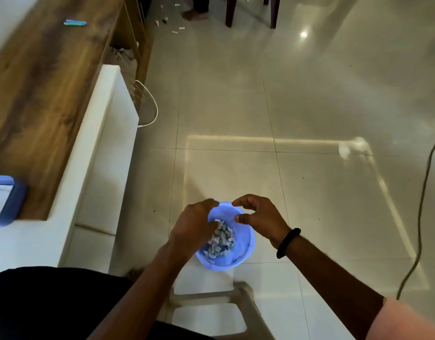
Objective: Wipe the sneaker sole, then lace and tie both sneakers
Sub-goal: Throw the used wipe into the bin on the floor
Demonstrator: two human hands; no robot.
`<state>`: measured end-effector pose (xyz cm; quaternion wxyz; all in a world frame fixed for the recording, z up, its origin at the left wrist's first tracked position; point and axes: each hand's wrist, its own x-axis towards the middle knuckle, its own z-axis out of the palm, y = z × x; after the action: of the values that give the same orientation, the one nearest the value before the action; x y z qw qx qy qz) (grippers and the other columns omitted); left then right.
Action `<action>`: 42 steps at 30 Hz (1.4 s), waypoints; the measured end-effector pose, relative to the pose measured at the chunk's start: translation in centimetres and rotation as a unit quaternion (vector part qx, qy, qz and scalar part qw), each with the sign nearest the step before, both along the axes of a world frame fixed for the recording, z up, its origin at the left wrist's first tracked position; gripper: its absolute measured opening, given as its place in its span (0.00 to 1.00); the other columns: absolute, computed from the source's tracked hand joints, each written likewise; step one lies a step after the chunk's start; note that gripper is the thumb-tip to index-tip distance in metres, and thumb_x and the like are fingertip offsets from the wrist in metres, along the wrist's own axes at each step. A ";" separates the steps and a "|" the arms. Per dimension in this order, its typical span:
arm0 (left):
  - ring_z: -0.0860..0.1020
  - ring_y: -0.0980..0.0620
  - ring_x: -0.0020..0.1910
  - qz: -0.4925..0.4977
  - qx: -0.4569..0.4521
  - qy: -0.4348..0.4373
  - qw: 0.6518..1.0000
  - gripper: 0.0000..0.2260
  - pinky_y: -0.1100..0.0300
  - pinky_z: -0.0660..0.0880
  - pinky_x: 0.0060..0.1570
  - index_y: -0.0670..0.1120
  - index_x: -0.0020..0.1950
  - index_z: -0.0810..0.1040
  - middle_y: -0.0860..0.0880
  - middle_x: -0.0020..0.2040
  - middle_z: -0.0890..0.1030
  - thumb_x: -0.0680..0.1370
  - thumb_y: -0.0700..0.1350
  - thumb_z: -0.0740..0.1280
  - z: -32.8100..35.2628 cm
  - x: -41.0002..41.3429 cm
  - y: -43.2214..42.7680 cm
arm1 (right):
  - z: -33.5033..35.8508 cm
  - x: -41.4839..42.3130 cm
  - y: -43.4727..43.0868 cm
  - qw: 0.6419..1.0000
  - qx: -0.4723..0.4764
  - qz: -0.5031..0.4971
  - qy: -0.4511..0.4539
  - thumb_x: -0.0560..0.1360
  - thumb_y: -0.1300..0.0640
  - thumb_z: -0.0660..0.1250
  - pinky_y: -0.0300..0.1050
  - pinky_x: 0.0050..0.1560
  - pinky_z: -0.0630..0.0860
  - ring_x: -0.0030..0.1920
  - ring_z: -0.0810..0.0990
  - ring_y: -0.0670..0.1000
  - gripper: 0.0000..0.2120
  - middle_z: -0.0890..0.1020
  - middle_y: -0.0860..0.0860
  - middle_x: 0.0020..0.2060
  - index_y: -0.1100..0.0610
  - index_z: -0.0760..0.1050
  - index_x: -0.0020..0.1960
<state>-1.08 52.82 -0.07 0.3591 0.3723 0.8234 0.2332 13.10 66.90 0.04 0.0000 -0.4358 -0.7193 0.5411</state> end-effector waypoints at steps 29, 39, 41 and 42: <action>0.45 0.39 0.84 0.247 0.006 0.532 0.810 0.42 0.34 0.52 0.79 0.38 0.84 0.50 0.38 0.85 0.46 0.81 0.66 0.58 13.4 -13.1 -23.5 | 14.4 -21.6 -19.0 0.753 0.571 0.304 0.123 0.68 0.41 0.75 0.69 0.74 0.53 0.81 0.42 0.59 0.56 0.42 0.55 0.82 0.52 0.43 0.82; 0.40 0.42 0.84 0.438 -0.096 0.535 0.716 0.40 0.36 0.47 0.81 0.40 0.85 0.46 0.40 0.85 0.41 0.83 0.63 0.58 16.3 -9.1 -42.8 | 16.5 -26.7 -41.5 0.653 0.535 0.449 0.291 0.69 0.40 0.75 0.70 0.74 0.53 0.81 0.43 0.60 0.56 0.42 0.57 0.82 0.54 0.43 0.82; 0.40 0.43 0.84 0.476 -0.122 0.521 0.698 0.40 0.37 0.48 0.81 0.41 0.85 0.46 0.41 0.85 0.41 0.83 0.62 0.60 15.7 -7.3 -46.1 | 16.2 -26.0 -45.6 0.630 0.518 0.482 0.320 0.69 0.41 0.75 0.70 0.74 0.53 0.81 0.43 0.59 0.56 0.42 0.57 0.82 0.55 0.43 0.82; 0.40 0.43 0.84 0.493 -0.132 0.512 0.691 0.41 0.37 0.48 0.81 0.41 0.85 0.46 0.41 0.85 0.41 0.83 0.62 0.60 15.3 -6.3 -47.7 | 15.9 -25.6 -47.4 0.620 0.509 0.497 0.331 0.69 0.41 0.75 0.69 0.75 0.53 0.81 0.43 0.59 0.55 0.42 0.56 0.82 0.55 0.43 0.82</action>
<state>-7.40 5.14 15.19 -0.2390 -0.0762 0.9672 0.0392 -12.50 19.50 15.92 0.1908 0.2665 -0.9379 0.1135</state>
